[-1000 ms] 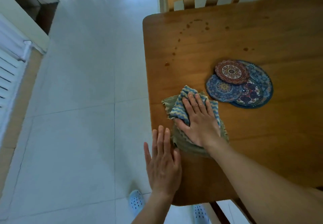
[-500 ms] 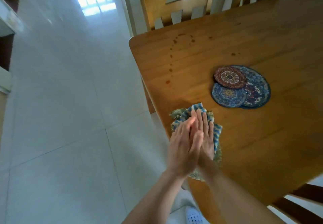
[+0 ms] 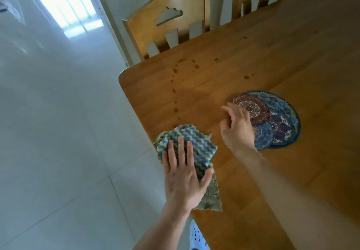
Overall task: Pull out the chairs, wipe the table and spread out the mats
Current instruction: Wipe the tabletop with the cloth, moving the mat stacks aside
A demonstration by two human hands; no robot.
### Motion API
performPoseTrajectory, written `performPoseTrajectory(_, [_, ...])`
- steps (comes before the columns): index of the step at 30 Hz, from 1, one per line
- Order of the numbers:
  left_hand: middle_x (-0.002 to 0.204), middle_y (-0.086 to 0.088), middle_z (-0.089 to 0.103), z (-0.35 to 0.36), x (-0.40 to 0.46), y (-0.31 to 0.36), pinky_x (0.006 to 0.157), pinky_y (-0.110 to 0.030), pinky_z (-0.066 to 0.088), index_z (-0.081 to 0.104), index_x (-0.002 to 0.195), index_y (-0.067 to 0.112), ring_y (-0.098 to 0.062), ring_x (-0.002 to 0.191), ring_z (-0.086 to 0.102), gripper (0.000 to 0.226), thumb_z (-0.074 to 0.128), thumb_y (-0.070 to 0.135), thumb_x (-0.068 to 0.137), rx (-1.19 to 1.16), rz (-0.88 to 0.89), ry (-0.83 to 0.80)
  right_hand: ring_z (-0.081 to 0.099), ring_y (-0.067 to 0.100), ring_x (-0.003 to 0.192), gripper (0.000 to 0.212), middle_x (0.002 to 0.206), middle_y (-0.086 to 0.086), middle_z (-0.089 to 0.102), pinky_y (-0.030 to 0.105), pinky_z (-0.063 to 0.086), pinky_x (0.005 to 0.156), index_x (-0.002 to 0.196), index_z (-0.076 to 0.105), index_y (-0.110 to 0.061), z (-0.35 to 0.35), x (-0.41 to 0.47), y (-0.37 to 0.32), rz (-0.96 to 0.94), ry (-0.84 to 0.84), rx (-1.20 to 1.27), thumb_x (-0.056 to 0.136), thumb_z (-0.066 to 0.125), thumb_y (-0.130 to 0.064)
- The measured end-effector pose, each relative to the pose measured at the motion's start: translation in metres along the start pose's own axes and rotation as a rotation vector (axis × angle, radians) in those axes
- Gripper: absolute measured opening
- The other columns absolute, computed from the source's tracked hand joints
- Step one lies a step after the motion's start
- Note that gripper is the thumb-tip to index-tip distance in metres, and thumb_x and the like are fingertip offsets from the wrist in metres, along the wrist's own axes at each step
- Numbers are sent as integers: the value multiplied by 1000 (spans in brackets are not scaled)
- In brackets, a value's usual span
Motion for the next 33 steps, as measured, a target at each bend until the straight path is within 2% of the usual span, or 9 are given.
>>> performPoseTrajectory(3, [161, -17, 18, -8, 38, -48, 120, -53, 5, 25, 153, 9, -38, 150, 8, 90, 13, 74, 91, 99, -77, 3, 0, 16, 150, 52, 163, 0, 13, 37, 5, 122, 152, 26, -18, 40, 22, 12, -22, -155, -300, 102, 32, -28])
performPoseTrajectory(5, [162, -16, 12, -14, 63, -73, 121, -49, 0, 19, 154, 10, -35, 151, 0, 91, 0, 72, 91, 122, -118, -16, -1, 19, 151, 58, 164, 4, 10, 37, -4, 122, 155, 19, -14, 55, 22, 18, -41, -128, -441, 101, 17, -35])
performPoseTrajectory(8, [163, -10, -12, -21, 108, -118, 121, -41, -12, -1, 157, 14, -25, 150, -17, 86, -16, 65, 88, 101, -240, -45, 6, 24, 151, 66, 162, 9, 17, 39, -4, 120, 154, 24, -9, 61, 18, 20, -81, -50, -527, 97, 6, -37])
performPoseTrajectory(12, [163, -9, -14, -28, 171, -135, 121, -41, -9, -4, 157, 11, -22, 150, -18, 70, 2, 52, 100, 105, -305, -62, 12, 26, 150, 63, 161, 11, 22, 42, 2, 121, 152, 29, -7, 60, 19, 18, -76, -25, -570, 98, 12, -35])
performPoseTrajectory(16, [164, -10, -8, -19, 198, -63, 122, -42, -7, 1, 157, 15, -24, 151, -11, 73, 0, 55, 96, 75, -61, -57, 17, 25, 149, 59, 158, 10, 28, 42, 6, 120, 149, 35, -8, 57, 18, 15, -72, -5, -563, 98, 18, -33])
performPoseTrajectory(20, [165, -1, -1, -10, 154, 9, 123, -42, 2, 13, 157, 23, -18, 152, -7, 67, 12, 57, 99, 16, 247, -57, 24, 25, 147, 58, 156, 10, 34, 41, 10, 119, 146, 41, -7, 52, 18, 11, -76, 10, -532, 98, 22, -32])
performPoseTrajectory(25, [165, 2, 8, -9, 104, -20, 122, -47, 11, 26, 155, 28, -19, 152, -1, 65, 22, 61, 99, 31, 456, -121, 22, 22, 147, 57, 157, 7, 32, 37, 8, 120, 147, 41, -8, 48, 17, 11, -82, 25, -495, 99, 22, -33])
performPoseTrajectory(28, [165, 0, 7, -20, 142, -83, 121, -47, 12, 23, 155, 29, -22, 152, 1, 67, 18, 62, 97, 76, 358, -85, 18, 19, 149, 55, 158, 4, 29, 37, 8, 121, 148, 39, -12, 48, 17, 11, -60, 27, -484, 100, 25, -35])
performPoseTrajectory(33, [165, -9, 6, -36, 253, -158, 122, -48, 6, 18, 157, 20, -30, 151, 2, 81, 5, 63, 90, 134, 8, -72, 15, 18, 149, 55, 159, 3, 28, 38, 7, 122, 149, 37, -13, 49, 17, 14, -37, 27, -493, 99, 27, -34])
Point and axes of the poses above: each hand's wrist, its own x-axis towards the middle knuckle, its own z-axis out of the palm, y = z × x, the point moved 10 cm from there along x, towards the middle knuckle
